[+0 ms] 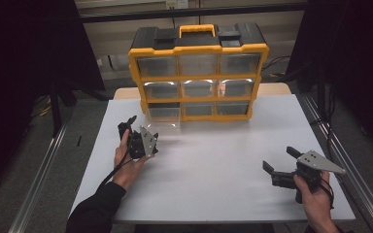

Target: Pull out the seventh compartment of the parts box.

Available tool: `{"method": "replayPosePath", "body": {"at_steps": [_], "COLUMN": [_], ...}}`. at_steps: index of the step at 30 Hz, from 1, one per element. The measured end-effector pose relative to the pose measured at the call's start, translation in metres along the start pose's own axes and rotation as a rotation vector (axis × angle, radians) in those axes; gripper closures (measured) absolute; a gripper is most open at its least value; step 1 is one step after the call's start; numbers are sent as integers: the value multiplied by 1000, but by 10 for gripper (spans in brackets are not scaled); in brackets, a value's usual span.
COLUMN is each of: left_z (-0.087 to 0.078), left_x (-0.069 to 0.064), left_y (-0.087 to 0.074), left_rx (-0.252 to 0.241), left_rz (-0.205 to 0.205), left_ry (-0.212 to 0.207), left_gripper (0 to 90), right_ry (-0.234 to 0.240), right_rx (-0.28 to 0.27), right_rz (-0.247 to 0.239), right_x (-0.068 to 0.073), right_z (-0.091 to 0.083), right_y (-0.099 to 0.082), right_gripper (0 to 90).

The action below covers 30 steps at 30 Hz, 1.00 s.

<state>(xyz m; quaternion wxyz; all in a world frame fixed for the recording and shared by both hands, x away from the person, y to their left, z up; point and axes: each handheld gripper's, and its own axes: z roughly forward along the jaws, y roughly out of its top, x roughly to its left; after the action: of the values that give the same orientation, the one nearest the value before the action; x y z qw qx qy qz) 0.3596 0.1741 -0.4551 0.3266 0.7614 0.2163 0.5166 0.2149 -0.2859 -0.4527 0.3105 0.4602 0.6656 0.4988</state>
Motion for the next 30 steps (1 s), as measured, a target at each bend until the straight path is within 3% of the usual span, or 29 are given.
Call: {"method": "replayPosePath", "body": {"at_steps": [2, 3, 4, 5, 6, 7, 8, 9, 11, 12, 13, 16, 20, 22, 23, 25, 27, 29, 30], "left_z": [0, 0, 2, 2, 3, 3, 3, 4, 5, 5, 5, 7, 4, -6, -12, -17, -21, -23, -24], "left_x": [4, 4, 5, 8, 9, 11, 11, 13, 16, 16, 17, 18, 22, 22, 23, 21, 19, 21, 21], "left_y": [0, 0, -1, -2, -3, -4, -4, -6, -8, -8, -10, -14, -13, -8, -6, -4, -6, -9, -11], "left_rx": [14, 14, 29, 49, 59, 74, 74, 77, 73, 73, 76, 53, 12, -64, -80, -107, -117, -94, -104], "left_rz": [-94, -94, -149, -228, -272, -310, -310, -408, -509, -509, -580, -646, -661, -699, -695, -740, -744, -707, -736], "left_ry": [-37, -37, -40, -75, -98, -110, -110, -138, -170, -170, -188, -219, -263, -263, -269, -328, -320, -303, -303], "left_gripper": [41, 44, 44, 48, 48, 48, 48, 48, 52, 52, 52, 56, 64, 88, 89, 81, 81, 61, 64], "right_ry": [3, 3, 2, 3, 1, -1, -1, -1, -3, -3, -1, -2, 1, 0, 0, -3, -6, -6, -3], "right_rx": [0, 0, -1, 0, -1, 2, 2, 2, 1, 1, 4, 4, 5, 8, 8, 6, 8, 10, 9], "right_rz": [0, 0, 2, 1, 0, 2, 2, 9, 11, 11, 19, 19, 12, 11, 11, 11, 10, 11, 4], "right_x": [0, 0, 0, 0, 0, 0, 0, -1, -2, -2, -3, -3, -3, -2, -3, -3, -2, -1, -1], "right_z": [0, 0, 0, 0, 0, 0, 0, 0, 1, 1, 0, 1, 0, 0, -1, -1, 0, 0, 0], "right_y": [0, 0, 0, 0, 0, 0, 0, -1, -1, -1, -2, -2, -2, -2, -1, -1, -1, -1, 0], "right_gripper": [8, 8, 8, 7, 7, 7, 7, 7, 7, 7, 7, 8, 7, 8, 8, 8, 8, 8, 8]}}
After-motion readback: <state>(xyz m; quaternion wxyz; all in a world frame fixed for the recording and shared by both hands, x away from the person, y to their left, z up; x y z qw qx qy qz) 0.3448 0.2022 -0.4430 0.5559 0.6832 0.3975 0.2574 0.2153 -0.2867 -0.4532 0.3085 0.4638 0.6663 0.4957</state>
